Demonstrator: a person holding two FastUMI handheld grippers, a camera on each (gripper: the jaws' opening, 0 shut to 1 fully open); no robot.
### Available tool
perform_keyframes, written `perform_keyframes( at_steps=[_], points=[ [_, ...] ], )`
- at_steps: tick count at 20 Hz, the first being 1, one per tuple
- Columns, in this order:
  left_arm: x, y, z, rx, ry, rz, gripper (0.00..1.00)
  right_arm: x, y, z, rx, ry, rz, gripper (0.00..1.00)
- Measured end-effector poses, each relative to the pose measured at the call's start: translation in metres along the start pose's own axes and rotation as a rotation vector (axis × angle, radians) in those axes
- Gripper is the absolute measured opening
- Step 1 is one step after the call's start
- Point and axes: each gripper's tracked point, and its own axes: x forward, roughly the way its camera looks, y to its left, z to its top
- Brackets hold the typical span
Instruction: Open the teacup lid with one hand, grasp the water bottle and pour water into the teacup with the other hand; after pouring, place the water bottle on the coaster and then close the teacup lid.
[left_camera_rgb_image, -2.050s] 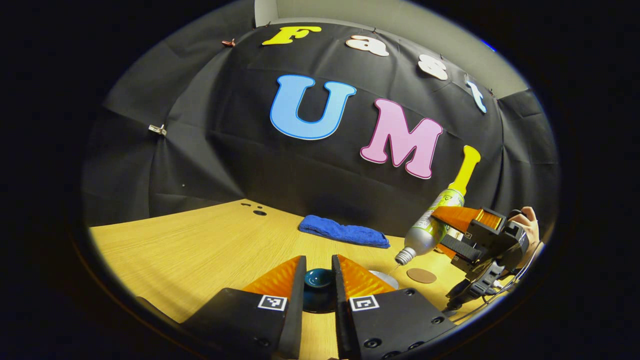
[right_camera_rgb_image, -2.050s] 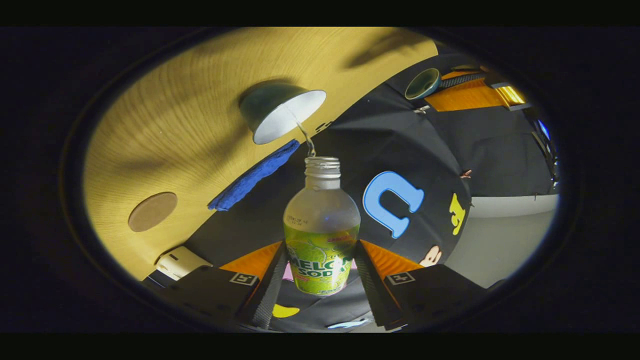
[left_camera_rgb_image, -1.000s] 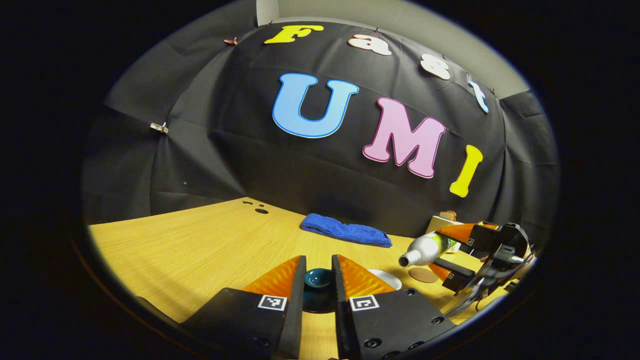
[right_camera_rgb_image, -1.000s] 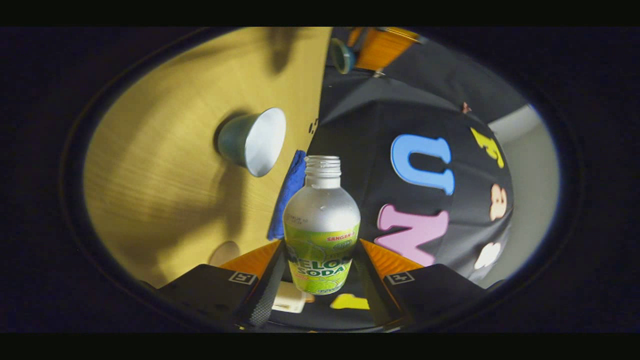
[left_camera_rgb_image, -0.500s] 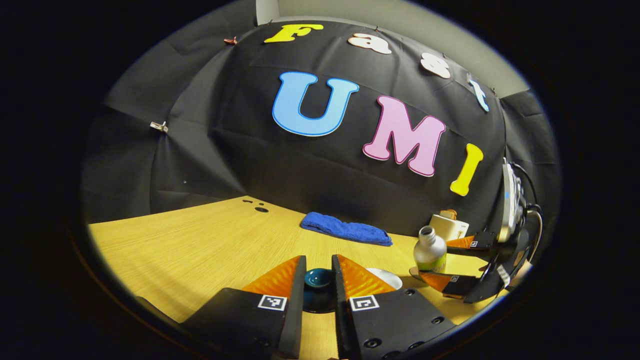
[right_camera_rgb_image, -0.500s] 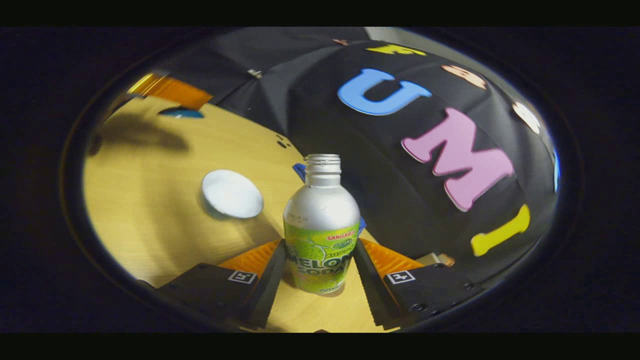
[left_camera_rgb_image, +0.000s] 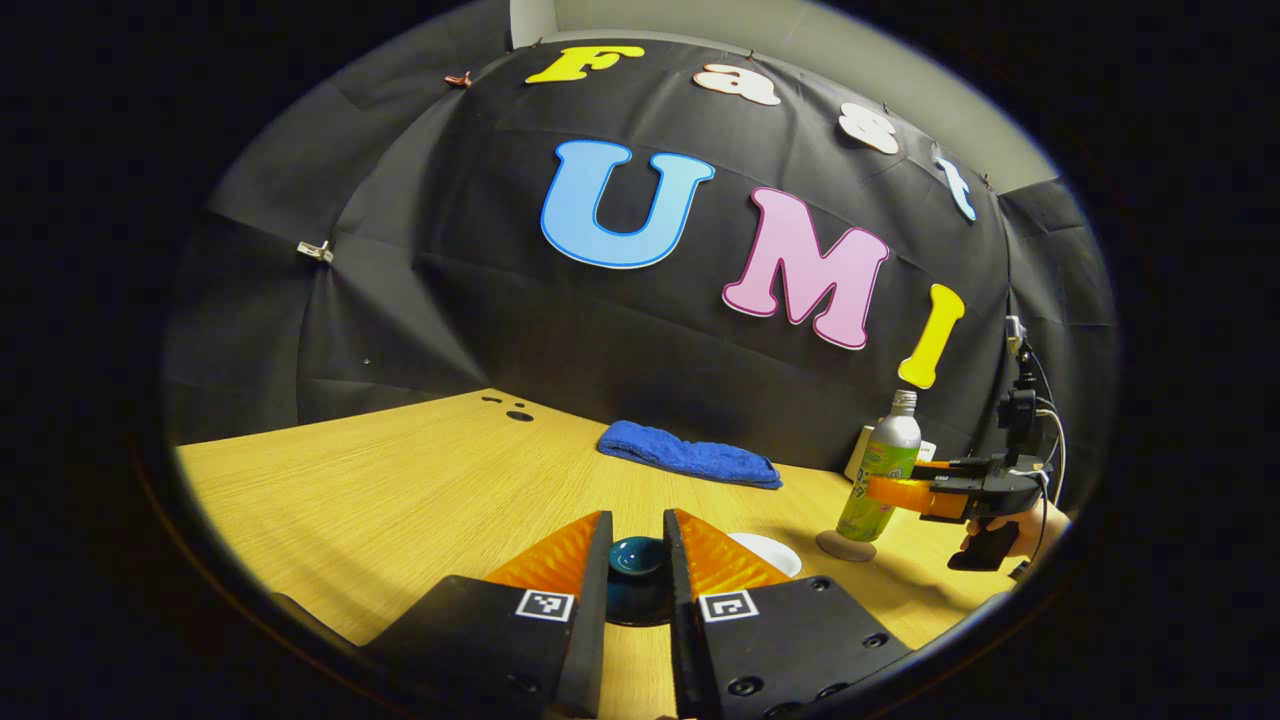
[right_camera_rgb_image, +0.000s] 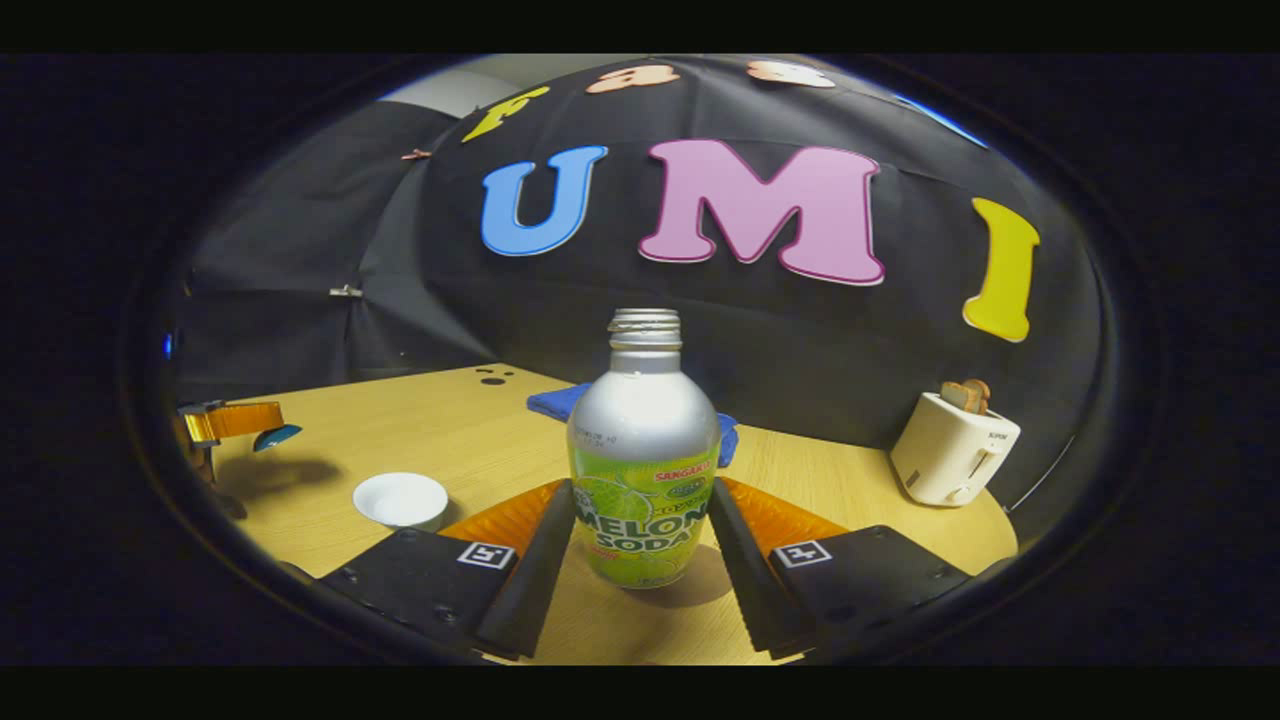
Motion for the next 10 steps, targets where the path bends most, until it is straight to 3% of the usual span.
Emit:
perform_keyframes(
  at_steps=[10],
  points=[
    [0.001, 0.002, -0.003, -0.006, 0.009, 0.002, 0.31, 0.014, -0.029, -0.028, 0.096, 0.046, -0.049, 0.78]
  ],
)
